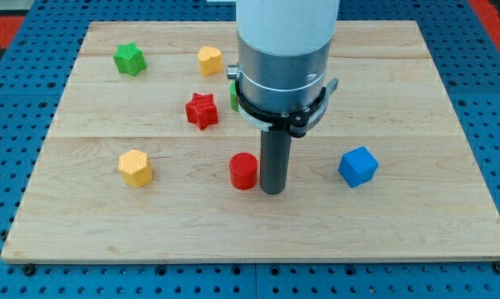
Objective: Keep the red star in between the yellow hexagon and the green circle
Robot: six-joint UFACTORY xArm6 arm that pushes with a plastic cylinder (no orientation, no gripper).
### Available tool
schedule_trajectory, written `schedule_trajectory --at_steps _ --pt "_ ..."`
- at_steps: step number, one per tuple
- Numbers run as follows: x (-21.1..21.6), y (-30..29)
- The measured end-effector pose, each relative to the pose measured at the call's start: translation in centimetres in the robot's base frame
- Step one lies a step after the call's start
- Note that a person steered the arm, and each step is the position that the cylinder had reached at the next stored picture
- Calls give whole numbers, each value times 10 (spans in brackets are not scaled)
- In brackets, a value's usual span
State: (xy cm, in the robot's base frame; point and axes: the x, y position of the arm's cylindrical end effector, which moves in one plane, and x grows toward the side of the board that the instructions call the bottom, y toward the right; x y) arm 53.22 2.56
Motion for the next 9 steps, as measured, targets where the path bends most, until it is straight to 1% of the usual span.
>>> schedule_trajectory --at_steps 1,2,3,4,5,6,7,8,9 --pt "-47 23" --pt "-116 -9" --pt "-130 -66" --pt "-137 -110" --pt "-157 -128" --pt "-160 -128" --pt "-167 -167" --pt "-163 -190" --pt "-147 -207"
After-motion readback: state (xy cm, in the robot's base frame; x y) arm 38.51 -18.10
